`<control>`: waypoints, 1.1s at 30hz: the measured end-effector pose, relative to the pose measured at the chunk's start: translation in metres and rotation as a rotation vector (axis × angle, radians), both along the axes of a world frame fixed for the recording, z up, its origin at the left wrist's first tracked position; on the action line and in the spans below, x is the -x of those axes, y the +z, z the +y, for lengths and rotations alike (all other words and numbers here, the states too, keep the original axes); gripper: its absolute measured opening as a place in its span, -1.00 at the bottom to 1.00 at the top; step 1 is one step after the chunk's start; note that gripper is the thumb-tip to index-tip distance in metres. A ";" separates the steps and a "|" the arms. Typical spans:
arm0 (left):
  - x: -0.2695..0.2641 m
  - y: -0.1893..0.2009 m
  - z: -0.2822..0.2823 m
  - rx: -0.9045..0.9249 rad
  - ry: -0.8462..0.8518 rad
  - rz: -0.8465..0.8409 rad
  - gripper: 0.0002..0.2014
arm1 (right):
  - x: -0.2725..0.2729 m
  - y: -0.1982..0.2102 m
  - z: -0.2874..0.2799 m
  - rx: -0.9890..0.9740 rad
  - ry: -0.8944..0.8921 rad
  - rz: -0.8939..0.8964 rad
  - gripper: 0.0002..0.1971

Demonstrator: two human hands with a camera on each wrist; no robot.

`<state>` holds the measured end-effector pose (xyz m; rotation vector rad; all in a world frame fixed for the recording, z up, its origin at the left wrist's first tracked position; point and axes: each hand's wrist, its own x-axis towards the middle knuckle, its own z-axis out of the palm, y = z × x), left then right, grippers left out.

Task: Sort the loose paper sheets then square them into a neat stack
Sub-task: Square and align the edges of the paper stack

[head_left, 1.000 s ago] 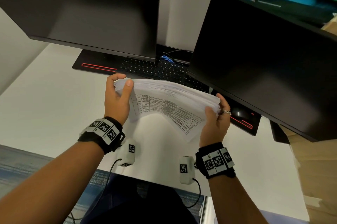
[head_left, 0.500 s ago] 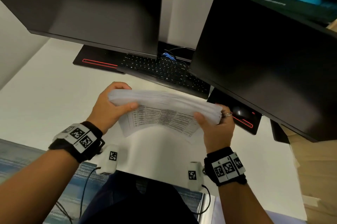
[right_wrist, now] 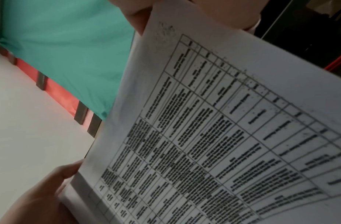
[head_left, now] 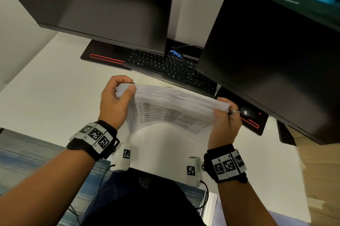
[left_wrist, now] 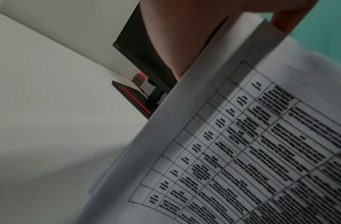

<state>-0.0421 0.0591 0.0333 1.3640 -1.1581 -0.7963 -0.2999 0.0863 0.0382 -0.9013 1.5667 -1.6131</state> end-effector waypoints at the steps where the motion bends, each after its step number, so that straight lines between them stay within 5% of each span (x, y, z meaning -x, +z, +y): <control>1: 0.001 0.001 0.001 0.004 0.004 0.015 -0.88 | -0.001 0.000 -0.001 -0.006 -0.001 -0.002 -0.75; 11: 0.004 0.004 0.002 0.039 0.025 0.011 -0.85 | -0.004 0.007 0.001 0.147 -0.009 0.174 -0.91; 16: 0.005 0.002 0.000 0.016 0.023 0.005 -0.85 | -0.001 0.002 -0.001 0.059 -0.081 0.116 -0.85; 28: 0.004 0.003 0.000 0.018 0.022 0.004 -0.85 | 0.003 0.000 0.005 0.276 0.041 0.394 -0.75; 33: 0.004 0.002 -0.002 0.004 0.010 -0.005 -0.85 | 0.003 -0.004 0.004 0.188 -0.018 0.362 -0.74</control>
